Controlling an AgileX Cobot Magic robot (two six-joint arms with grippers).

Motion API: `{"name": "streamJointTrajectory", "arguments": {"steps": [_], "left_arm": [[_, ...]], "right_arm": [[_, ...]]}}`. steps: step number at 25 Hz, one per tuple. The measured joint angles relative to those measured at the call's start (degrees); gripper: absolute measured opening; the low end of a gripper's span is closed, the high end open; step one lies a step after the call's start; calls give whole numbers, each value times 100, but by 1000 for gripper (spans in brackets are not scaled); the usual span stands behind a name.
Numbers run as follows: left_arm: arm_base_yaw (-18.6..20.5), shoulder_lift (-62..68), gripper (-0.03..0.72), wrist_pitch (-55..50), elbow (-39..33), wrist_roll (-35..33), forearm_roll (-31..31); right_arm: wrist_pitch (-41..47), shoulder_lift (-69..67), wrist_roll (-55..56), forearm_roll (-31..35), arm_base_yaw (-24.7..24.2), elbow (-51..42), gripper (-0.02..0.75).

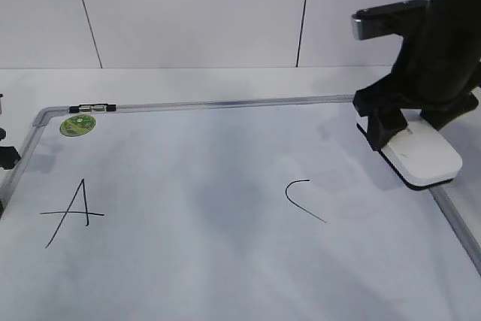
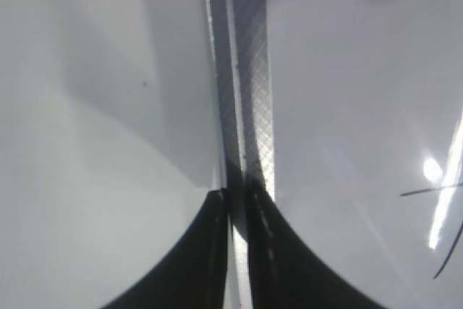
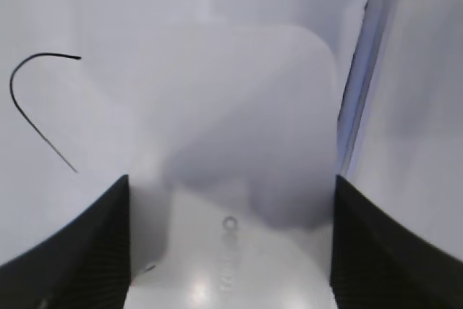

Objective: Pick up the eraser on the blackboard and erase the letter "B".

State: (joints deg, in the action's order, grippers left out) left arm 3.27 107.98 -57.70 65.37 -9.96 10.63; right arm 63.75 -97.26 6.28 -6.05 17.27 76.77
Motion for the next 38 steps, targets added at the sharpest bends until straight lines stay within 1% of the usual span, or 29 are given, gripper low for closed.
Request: {"name": "streamJointTrajectory", "arguments": {"steps": [5, 13, 20, 38], "left_arm": [[0, 0, 42, -36, 0, 0, 11], [0, 0, 42, -86, 0, 0, 57], [0, 0, 42, -106, 0, 0, 69], [0, 0, 42, -133, 0, 0, 81]], "right_arm": [[-607, 13, 23, 267, -331, -609, 514], [-986, -147, -23, 354, -792, -669, 514], [-1170, -491, -233, 528, -812, -669, 514], [-1261, -888, -339, 307, -825, -678, 514]]}}
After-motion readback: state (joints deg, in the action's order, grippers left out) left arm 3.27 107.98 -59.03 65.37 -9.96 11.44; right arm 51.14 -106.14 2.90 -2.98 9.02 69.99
